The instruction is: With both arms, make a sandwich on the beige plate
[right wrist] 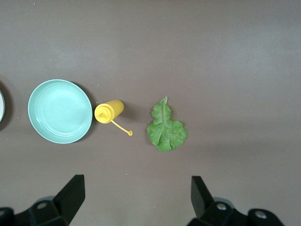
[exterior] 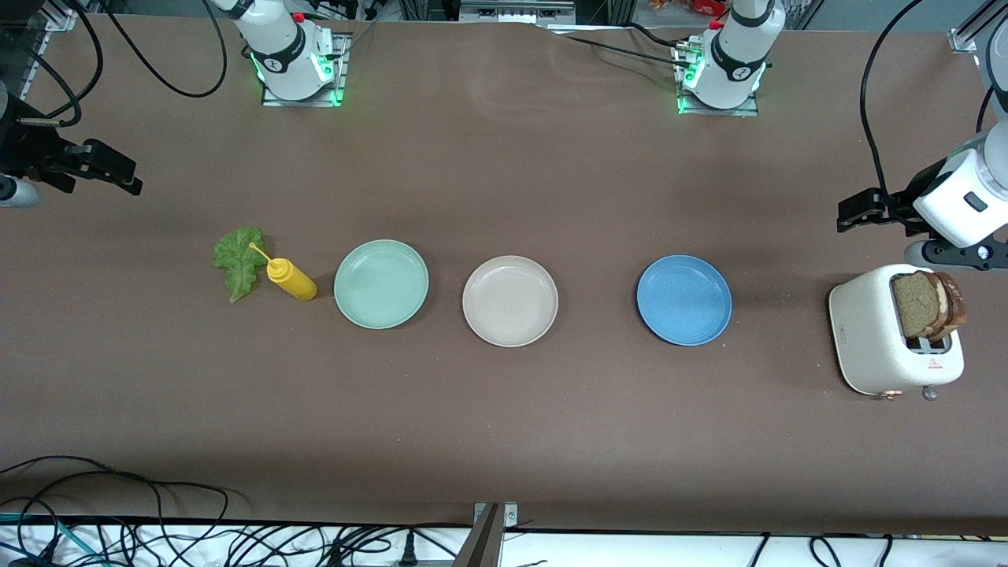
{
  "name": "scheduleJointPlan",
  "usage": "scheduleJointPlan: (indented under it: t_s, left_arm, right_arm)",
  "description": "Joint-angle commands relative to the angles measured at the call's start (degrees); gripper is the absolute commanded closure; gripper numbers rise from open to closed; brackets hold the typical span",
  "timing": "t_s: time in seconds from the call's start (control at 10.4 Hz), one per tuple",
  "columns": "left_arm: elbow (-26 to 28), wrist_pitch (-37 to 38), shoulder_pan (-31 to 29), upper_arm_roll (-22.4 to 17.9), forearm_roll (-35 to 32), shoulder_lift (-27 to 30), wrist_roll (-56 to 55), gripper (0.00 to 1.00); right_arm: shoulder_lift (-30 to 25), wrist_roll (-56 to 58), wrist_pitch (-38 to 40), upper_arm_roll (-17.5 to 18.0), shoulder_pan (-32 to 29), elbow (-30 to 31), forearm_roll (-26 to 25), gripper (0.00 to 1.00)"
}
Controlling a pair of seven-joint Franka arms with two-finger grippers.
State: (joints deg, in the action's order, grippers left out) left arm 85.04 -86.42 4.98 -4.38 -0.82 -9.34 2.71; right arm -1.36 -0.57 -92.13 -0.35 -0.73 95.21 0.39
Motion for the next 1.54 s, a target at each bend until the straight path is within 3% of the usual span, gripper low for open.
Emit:
scheduleJointPlan:
  t_s: [0.0,1.44]
  left_arm:
    - [-2.0,0.3,-0.3,-0.2,1.7,-0.9,0.8,0.00]
    - [-2.0,0.4,-0.2,-0.2,1.7,-0.9,0.8,0.00]
  right_arm:
    - [-0.1,0.4,0.4,0.0,-0.3,-0.4,0.8,0.00]
    - [-0.2,-0.7,0.3,0.3,-0.2,-0.5,0.9,0.00]
